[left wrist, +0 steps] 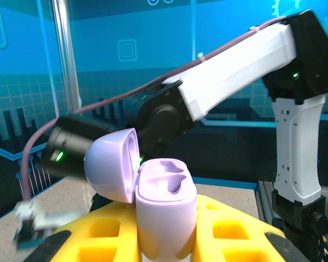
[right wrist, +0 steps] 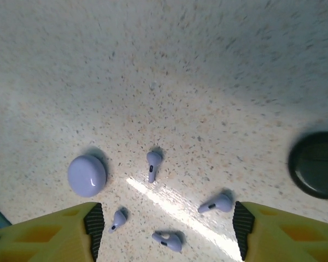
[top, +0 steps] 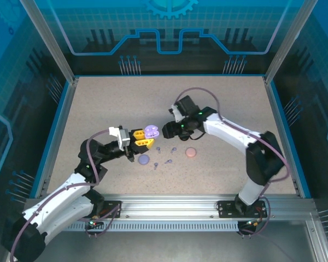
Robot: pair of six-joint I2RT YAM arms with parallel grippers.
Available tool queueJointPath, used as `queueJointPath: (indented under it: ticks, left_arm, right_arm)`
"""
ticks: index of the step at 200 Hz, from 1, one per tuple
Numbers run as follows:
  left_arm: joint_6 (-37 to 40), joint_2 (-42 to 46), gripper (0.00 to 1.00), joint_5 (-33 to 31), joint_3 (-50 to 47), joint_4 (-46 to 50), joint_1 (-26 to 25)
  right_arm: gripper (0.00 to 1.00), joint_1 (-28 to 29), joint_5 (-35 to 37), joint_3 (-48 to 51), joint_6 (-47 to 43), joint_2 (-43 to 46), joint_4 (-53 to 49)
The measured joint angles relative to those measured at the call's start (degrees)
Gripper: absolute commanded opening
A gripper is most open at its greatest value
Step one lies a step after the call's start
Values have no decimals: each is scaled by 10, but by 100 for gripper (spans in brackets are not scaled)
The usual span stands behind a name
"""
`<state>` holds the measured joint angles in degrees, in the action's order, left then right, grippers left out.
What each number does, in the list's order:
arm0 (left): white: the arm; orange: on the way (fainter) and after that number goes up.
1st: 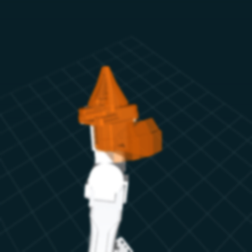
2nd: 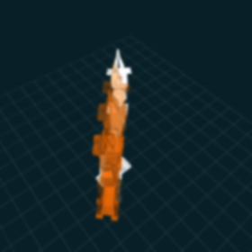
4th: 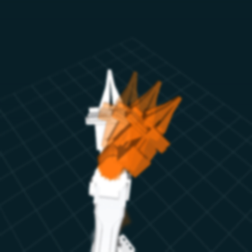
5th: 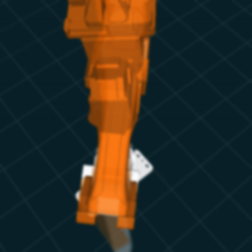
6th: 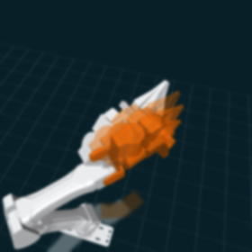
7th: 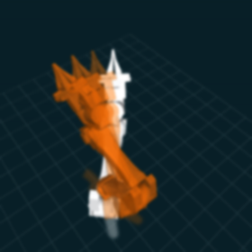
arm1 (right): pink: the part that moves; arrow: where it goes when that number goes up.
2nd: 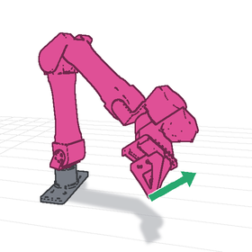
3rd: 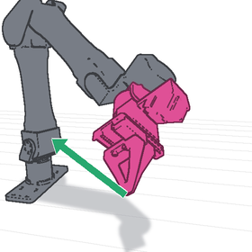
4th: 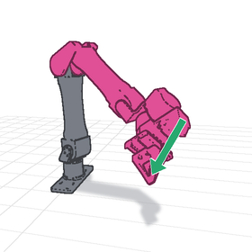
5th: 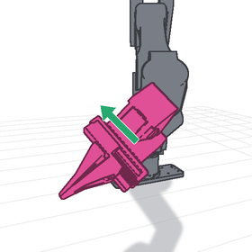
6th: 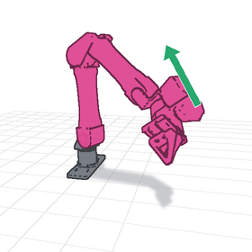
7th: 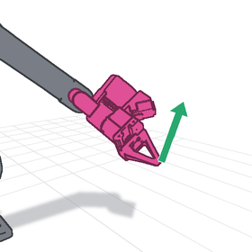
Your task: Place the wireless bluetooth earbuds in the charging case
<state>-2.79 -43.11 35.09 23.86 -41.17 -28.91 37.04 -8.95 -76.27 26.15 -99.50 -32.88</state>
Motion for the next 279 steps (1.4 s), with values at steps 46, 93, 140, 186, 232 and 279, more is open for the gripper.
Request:
queueJointPath:
  ticks: [46, 93, 140, 186, 232, 279]
  left_arm:
    - [4, 29, 9, -5, -2, 19, 0]
    - [4, 34, 10, -9, -6, 26, 0]
    - [5, 38, 10, -13, -8, 30, 0]
    - [13, 38, 10, -15, -8, 35, 0]
    - [14, 38, 10, -16, -8, 36, 0]
    - [14, 38, 10, -19, -8, 37, 0]
  right_arm:
    - [60, 50, 17, -78, 11, -103, -53]
    - [55, 77, 41, -148, 9, -172, -107]
    - [52, 91, 58, -212, 8, -233, -155]
    - [50, 103, 78, -265, 4, -286, -193]
    - [45, 110, 95, -293, 4, -313, -218]
    - [38, 114, 99, -303, 3, -318, -230]
